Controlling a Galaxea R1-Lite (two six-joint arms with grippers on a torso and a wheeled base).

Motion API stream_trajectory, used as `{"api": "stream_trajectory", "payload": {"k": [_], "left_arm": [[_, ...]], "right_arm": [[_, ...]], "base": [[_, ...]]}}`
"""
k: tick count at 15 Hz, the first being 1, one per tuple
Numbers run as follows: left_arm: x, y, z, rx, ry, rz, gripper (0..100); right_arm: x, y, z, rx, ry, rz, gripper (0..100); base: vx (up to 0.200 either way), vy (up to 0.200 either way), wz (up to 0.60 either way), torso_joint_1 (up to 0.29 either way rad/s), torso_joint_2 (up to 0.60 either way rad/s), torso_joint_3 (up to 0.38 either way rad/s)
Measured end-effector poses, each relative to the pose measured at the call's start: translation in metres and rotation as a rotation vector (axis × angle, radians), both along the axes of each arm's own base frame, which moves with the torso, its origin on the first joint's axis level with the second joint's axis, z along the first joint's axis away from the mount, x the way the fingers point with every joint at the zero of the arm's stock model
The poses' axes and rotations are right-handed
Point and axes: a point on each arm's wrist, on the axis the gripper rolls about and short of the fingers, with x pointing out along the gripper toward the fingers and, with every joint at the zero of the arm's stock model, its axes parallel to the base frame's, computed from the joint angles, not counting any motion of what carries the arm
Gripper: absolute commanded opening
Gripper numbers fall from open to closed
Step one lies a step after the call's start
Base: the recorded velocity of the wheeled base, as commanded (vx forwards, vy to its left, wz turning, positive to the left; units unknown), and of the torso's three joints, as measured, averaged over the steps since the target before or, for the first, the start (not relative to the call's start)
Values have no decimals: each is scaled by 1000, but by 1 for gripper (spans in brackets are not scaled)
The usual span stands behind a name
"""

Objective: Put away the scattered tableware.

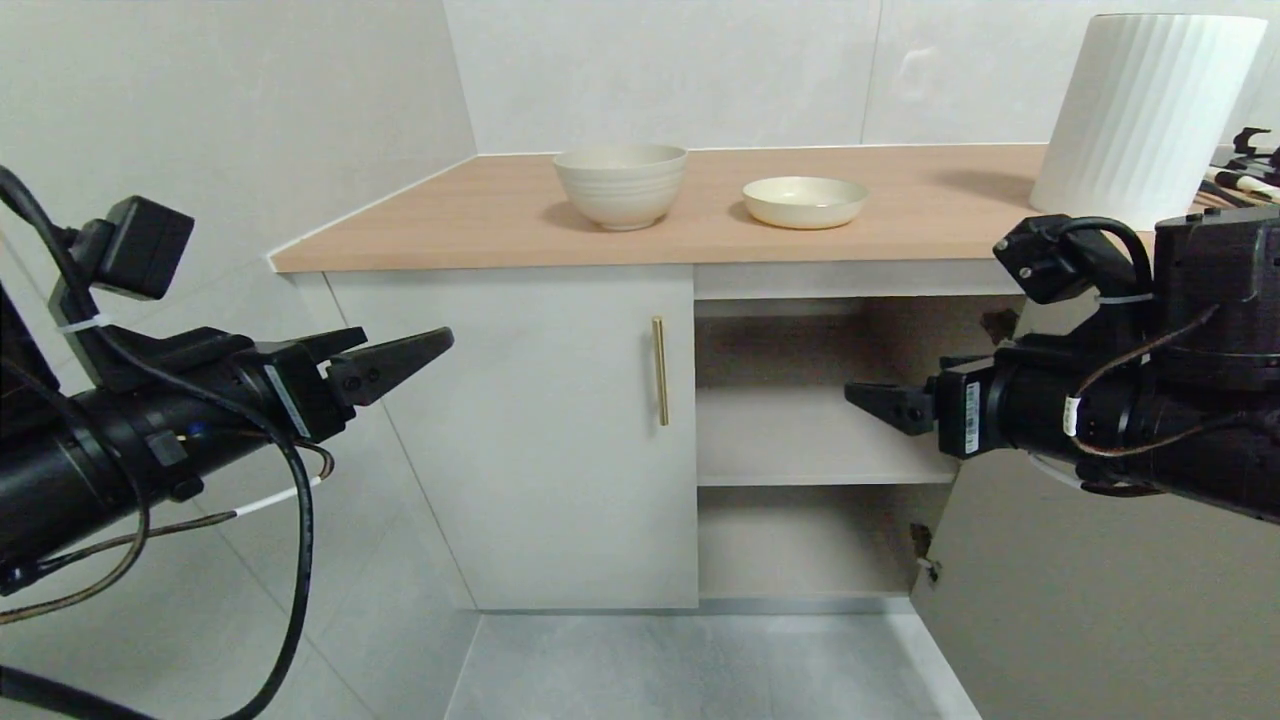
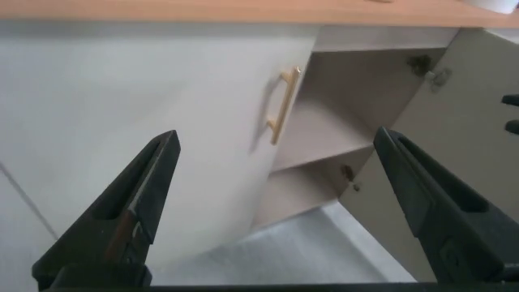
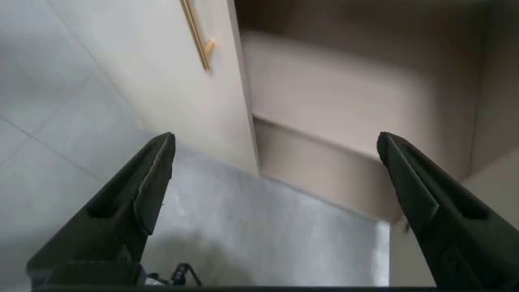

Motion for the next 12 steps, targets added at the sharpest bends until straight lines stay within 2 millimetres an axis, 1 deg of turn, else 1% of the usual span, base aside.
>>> {"api": "stream_trajectory", "payload": {"k": [2, 10, 12], "left_arm": [[1, 0, -1, 1, 4, 1, 100], [4, 0, -1, 1, 7, 3, 100], [4, 0, -1, 1, 8, 2, 100]], "right_arm": [[-1, 0, 1, 33, 11, -4, 100], [-7, 0, 9, 73, 29, 18, 100], [-12, -1, 12, 100, 66, 75, 100]], "base": [[200, 0, 0, 5, 0, 2], [200, 0, 0, 2, 3, 4], [0, 0, 0, 0, 0, 0]]}}
